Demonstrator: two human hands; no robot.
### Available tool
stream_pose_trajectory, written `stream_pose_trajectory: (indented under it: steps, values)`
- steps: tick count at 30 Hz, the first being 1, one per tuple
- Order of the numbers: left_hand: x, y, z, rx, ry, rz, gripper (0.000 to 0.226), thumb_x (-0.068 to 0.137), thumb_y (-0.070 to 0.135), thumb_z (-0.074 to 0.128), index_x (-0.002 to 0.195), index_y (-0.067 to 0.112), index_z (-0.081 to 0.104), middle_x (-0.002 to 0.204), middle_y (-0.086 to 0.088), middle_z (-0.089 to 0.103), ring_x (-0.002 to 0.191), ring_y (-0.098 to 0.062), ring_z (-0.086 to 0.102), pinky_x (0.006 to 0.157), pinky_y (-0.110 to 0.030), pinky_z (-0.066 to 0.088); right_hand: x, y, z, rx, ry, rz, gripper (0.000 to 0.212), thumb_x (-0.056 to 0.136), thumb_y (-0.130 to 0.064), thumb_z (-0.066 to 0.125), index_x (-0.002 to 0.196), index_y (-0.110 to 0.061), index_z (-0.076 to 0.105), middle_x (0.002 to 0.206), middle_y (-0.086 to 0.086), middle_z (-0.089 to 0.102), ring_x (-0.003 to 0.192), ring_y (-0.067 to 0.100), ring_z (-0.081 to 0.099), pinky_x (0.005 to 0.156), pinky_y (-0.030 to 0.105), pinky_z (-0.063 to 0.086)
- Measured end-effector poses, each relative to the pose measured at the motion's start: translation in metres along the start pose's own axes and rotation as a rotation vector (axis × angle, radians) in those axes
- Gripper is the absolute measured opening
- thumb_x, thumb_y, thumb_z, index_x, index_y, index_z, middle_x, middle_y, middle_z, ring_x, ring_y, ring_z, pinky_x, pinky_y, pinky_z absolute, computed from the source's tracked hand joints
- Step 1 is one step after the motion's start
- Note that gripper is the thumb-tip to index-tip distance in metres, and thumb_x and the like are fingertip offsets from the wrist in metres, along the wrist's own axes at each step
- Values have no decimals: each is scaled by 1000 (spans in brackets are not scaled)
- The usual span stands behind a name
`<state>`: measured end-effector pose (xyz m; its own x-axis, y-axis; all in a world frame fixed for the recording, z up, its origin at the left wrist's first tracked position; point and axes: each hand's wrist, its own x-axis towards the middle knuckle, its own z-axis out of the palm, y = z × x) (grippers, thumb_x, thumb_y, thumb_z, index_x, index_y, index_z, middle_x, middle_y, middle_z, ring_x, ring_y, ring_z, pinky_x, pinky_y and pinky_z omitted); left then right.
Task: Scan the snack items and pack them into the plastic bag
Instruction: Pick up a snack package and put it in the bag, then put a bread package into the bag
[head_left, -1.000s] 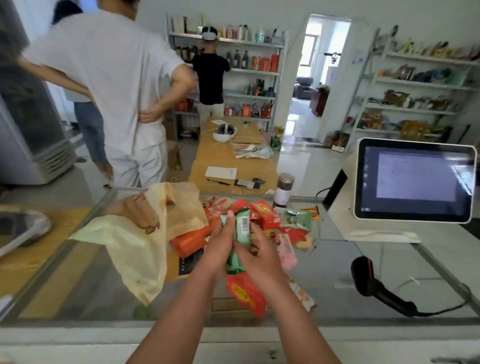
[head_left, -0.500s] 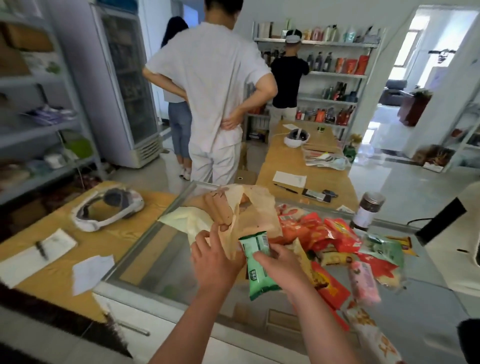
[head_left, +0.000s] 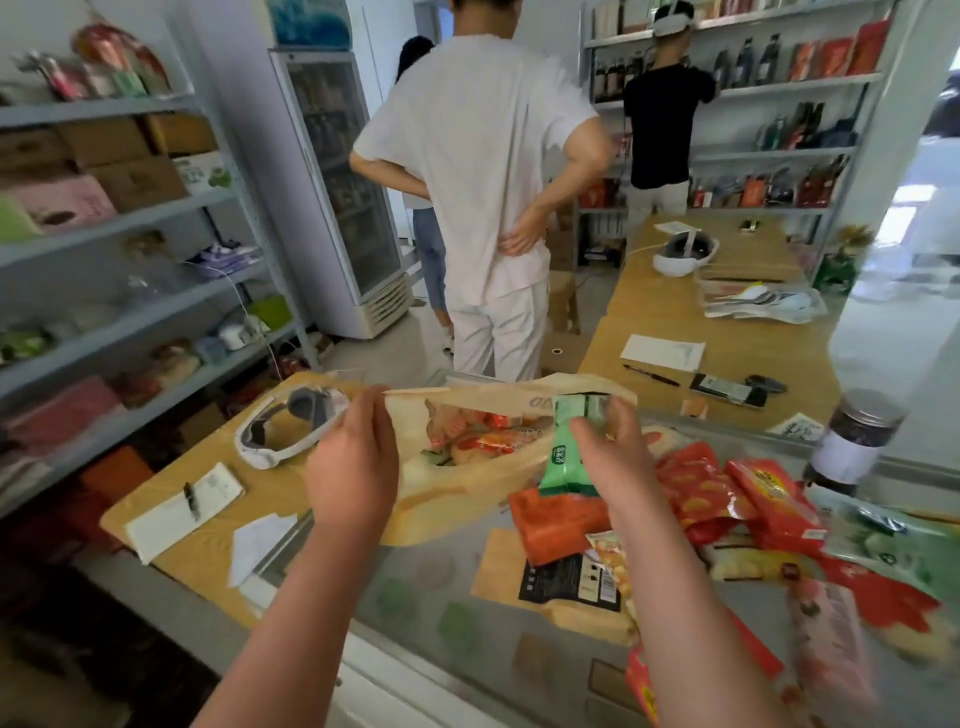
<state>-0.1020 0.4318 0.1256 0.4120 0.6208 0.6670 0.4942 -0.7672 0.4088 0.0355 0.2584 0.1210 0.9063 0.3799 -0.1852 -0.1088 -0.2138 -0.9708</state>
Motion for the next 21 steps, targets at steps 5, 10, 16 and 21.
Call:
stream_pose_trajectory:
  steps: [5,10,16,21]
  values:
    - [16,-2,-8,46,33,81,22,98,12,48,108,14,68,71,-8,67,54,-29,58,45,-30,43,-6,3,31,-121,-253,-48,45,91,-38,53,132,-36,36,107,-9,54,76,6,58,47,16,47]
    - [23,-22,-11,39,3,283,38,96,25,36,113,17,69,89,-7,70,60,-28,62,42,-36,50,5,-5,38,-243,-311,172,36,95,-38,50,117,-10,56,90,2,64,68,17,65,50,26,52]
    - [49,-41,-17,16,32,335,34,94,26,40,107,18,71,81,-6,71,56,-28,63,39,-35,49,23,-9,-14,-713,-53,181,38,96,-32,45,125,-9,54,96,9,53,67,18,58,57,26,50]
    - [74,-46,-23,-140,8,331,31,96,33,44,102,18,70,68,-6,68,54,-31,62,46,-38,51,18,-28,26,-486,-28,125,27,91,-40,52,97,-15,60,83,9,65,59,19,64,48,23,50]
